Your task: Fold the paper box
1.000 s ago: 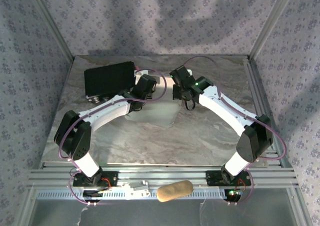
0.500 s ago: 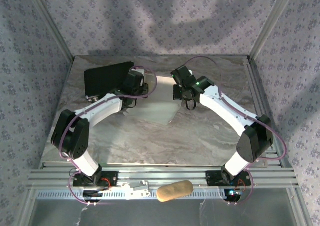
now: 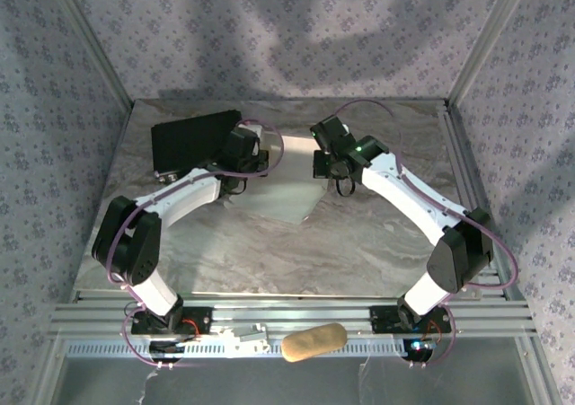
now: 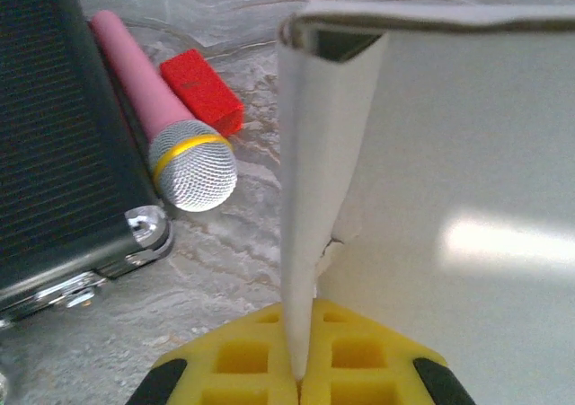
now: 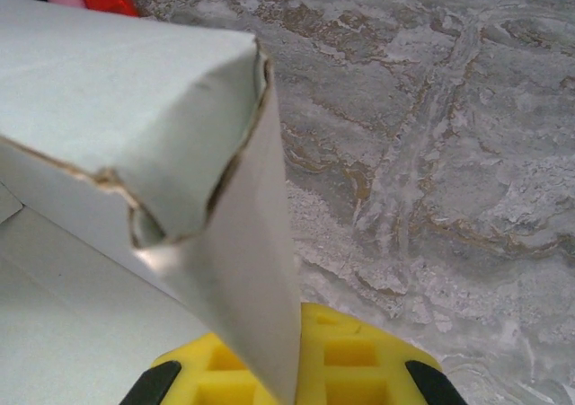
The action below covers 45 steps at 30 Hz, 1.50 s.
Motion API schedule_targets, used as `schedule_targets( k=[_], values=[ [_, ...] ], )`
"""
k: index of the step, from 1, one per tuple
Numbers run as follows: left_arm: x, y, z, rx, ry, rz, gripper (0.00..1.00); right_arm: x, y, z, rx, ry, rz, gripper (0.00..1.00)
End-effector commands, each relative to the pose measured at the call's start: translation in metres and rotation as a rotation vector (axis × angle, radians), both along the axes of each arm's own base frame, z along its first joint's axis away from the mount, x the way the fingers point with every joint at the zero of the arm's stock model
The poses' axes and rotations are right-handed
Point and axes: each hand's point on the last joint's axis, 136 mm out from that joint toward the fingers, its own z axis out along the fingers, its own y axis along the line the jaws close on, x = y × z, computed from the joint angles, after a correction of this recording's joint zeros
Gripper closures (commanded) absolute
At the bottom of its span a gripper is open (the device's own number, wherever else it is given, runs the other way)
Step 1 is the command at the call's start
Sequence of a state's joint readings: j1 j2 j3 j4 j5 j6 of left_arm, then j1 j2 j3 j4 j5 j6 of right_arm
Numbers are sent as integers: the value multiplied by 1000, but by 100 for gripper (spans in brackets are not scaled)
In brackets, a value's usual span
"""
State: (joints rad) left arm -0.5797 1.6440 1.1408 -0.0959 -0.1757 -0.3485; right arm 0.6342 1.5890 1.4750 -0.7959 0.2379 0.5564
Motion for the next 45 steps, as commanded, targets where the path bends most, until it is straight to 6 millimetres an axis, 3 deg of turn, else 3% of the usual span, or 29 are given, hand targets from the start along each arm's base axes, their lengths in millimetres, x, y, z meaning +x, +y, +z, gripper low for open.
schedule_targets(
  k=[1,6,9,15,16,18,21,25,37,45],
  values=[
    [2,37,-1,202,-18,220,100,-2,-5,14,10,-26,-20,100],
    [-8,56,13,369,-72,414,100,-1,-10,8,-19,-17,-51,100],
    [-12,61,16,380,-84,468,100,-1,-12,7,-35,-17,-60,100],
    [-12,49,20,331,-67,425,100,-3,-12,5,-38,-19,-58,100],
    [-12,45,21,314,-65,397,97,-3,-12,6,-35,-20,-55,100],
    [-10,25,23,215,-65,282,75,-3,-10,7,-28,-24,-47,100],
    [-11,2,34,108,-83,142,52,-3,-8,8,-20,-25,-37,100],
    [-13,-18,43,18,-63,-2,43,-3,-7,6,-23,-21,-36,100],
    [-8,0,35,0,-19,-30,41,-1,-4,7,-12,-20,-32,100],
    [2,15,18,88,-2,33,50,-2,-3,9,-4,-23,-22,100]
  ],
)
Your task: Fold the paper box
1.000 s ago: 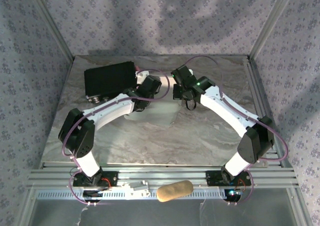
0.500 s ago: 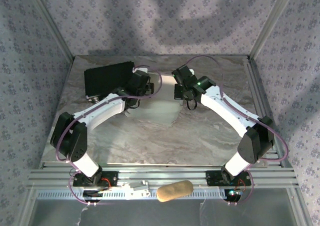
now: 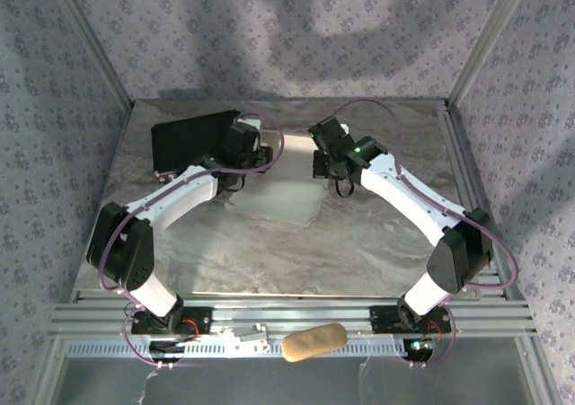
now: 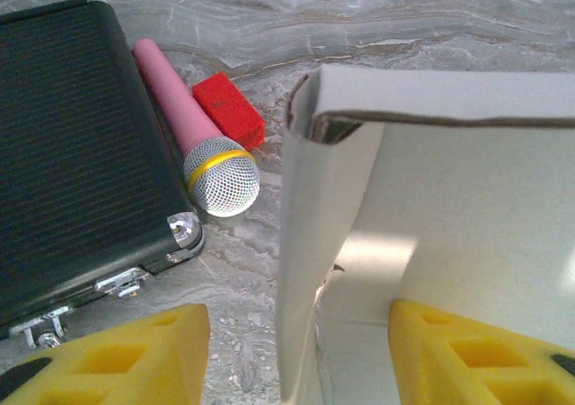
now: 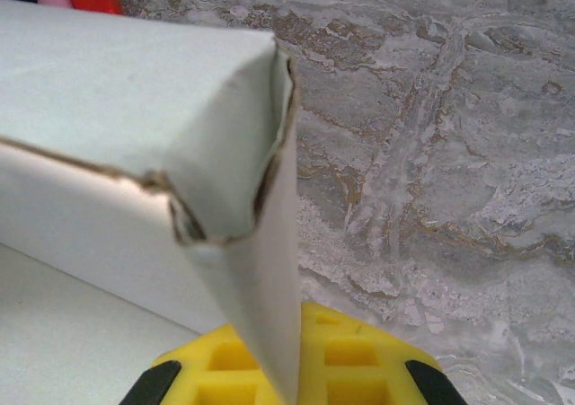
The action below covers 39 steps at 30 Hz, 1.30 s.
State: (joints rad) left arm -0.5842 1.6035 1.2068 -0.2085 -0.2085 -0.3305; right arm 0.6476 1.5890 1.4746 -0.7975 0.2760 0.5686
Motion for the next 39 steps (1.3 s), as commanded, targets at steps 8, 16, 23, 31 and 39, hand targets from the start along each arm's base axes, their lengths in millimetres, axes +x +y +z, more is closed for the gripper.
schedule_targets(
  k=[8,16,23,31,39],
  values=[
    [17,22,-9,121,-21,138,93,-2,-2,6,12,-4,-5,100],
    [-4,17,24,290,-120,280,100,2,-17,-6,-72,7,-69,100],
    [-20,15,40,316,-154,345,100,2,-43,-14,-207,0,-196,100],
    [-27,5,47,317,-176,348,100,-7,-63,-8,-332,-31,-334,100],
    [-27,1,43,318,-164,341,100,-12,-54,-7,-297,-32,-329,100]
  ],
)
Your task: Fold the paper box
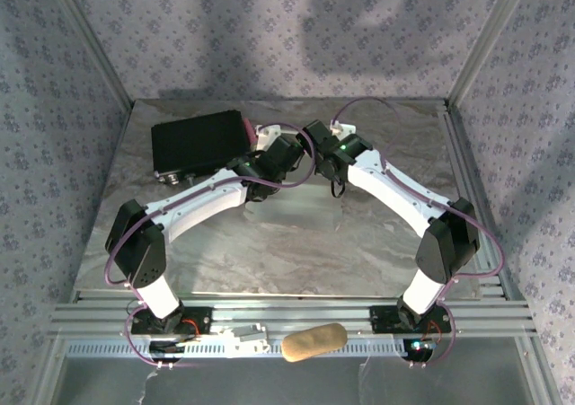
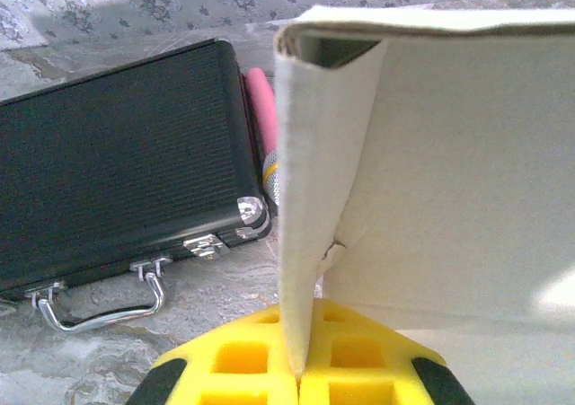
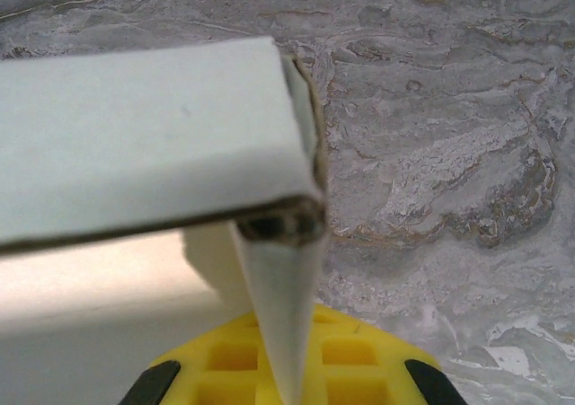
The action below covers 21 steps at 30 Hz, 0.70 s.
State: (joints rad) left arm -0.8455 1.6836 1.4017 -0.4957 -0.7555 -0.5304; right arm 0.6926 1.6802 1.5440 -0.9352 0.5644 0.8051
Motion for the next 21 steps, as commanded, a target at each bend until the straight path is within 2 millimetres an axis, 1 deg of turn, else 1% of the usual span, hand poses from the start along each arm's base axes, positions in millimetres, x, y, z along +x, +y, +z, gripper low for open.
schedule_targets(
  k=[1,2,3,4,5,6,7,8,10,14,16,18,19,21],
  values=[
    [5,16,15,70,-52,72,97,-19,-24,-2,-128,32,-50,100],
    [3,14,17,59,-51,61,87,-18,-24,-5,-118,37,-48,100],
    [1,11,21,38,-47,46,68,-17,-24,-8,-108,42,-46,100],
    [-2,10,24,16,-36,41,53,-17,-24,-12,-92,52,-47,100],
    [-5,8,29,-6,-31,36,43,-16,-25,-17,-78,62,-47,100],
    [-9,6,35,-33,-28,26,37,-15,-25,-23,-62,77,-44,100],
    [-14,4,43,-61,-32,15,33,-14,-26,-29,-45,88,-45,100],
    [-19,2,49,-88,-35,7,30,-14,-26,-34,-35,97,-43,100],
    [-28,-2,61,-165,-34,-13,28,-13,-27,-44,-3,118,-46,100],
    [-47,-1,79,-277,-42,-22,27,-14,-34,-67,47,174,-84,100],
    [-59,-3,84,-332,-36,-38,28,-14,-39,-79,70,207,-117,100],
    [-73,-6,82,-363,-11,-46,29,-16,-46,-89,77,236,-152,100],
    [-82,-5,76,-364,11,-36,29,-18,-51,-94,78,253,-176,100],
    [-97,2,60,-366,54,34,30,-20,-61,-105,79,287,-225,100]
  ],
)
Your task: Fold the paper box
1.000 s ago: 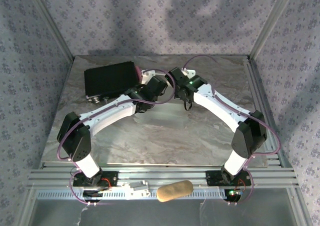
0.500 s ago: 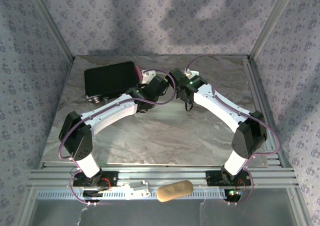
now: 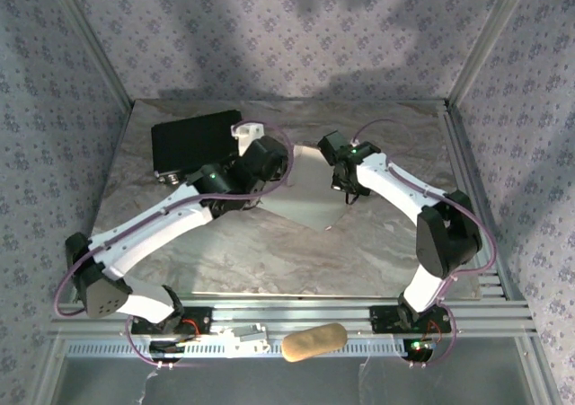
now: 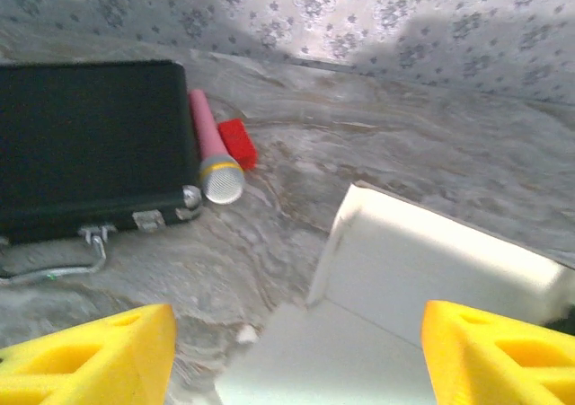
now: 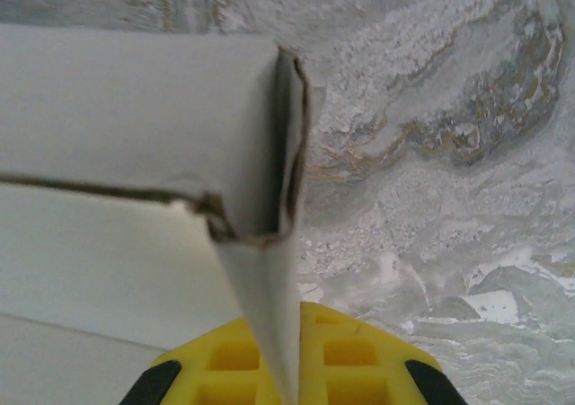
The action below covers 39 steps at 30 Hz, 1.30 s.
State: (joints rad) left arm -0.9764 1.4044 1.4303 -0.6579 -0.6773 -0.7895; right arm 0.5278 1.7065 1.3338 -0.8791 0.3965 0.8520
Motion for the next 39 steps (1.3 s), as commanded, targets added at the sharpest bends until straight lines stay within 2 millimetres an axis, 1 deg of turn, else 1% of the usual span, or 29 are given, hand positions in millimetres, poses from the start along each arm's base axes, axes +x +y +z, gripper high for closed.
schedule_targets(
  k=[1,4,6,7,10,12,13,14,16,17,18,19,21,23,27,30,32,33,34,36,37,38,39],
  values=[
    [-31,15,-36,-15,139,111,32,-10,-13,-27,26,84,-107,100],
    [-55,17,-52,-46,186,171,33,-19,-26,-53,79,150,-205,100],
    [-67,10,-55,-84,191,159,32,-27,-33,-71,154,188,-289,100],
    [-71,6,-55,-101,185,150,32,-35,-35,-83,192,213,-335,100],
    [-78,-1,-55,-133,176,136,32,-45,-35,-103,322,248,-458,100],
    [-80,-4,-55,-125,178,131,32,-52,-29,-112,405,283,-512,100],
    [-80,-6,-56,-117,182,132,32,-54,-24,-114,441,295,-544,97],
    [-80,-8,-55,-115,183,129,31,-57,-21,-116,465,307,-573,91],
    [-82,-13,-55,-111,184,122,30,-62,-13,-119,513,332,-635,71],
    [-82,-15,-55,-114,185,119,30,-64,-10,-120,532,344,-662,62],
    [-82,-17,-55,-112,183,113,30,-66,-7,-120,558,353,-687,57],
    [-83,-19,-55,-111,185,110,29,-67,-5,-120,576,356,-708,54],
    [-83,-21,-55,-106,188,103,29,-68,-4,-113,584,336,-741,46],
    [-84,-22,-57,-104,193,95,28,-68,-7,-101,585,299,-752,42],
    [-85,-27,-59,-91,200,67,27,-64,-21,-69,565,187,-749,39],
    [-84,-37,-61,-75,209,37,26,-52,-33,-44,560,89,-715,39],
    [-83,-45,-61,-66,216,14,25,-42,-42,-25,534,37,-639,39],
    [-82,-50,-61,-65,218,6,24,-35,-45,-17,529,2,-582,40],
    [-80,-55,-59,-64,218,-7,22,-30,-47,-8,519,-30,-522,41],
    [-76,-68,-55,-59,218,-31,21,-19,-50,7,500,-103,-394,44],
    [-73,-75,-51,-57,221,-40,14,-16,-53,14,478,-132,-338,46],
    [-70,-80,-50,-45,228,-43,9,-17,-57,19,448,-149,-304,47],
    [-66,-83,-50,-31,235,-38,9,-19,-61,22,425,-158,-277,48]
  ],
)
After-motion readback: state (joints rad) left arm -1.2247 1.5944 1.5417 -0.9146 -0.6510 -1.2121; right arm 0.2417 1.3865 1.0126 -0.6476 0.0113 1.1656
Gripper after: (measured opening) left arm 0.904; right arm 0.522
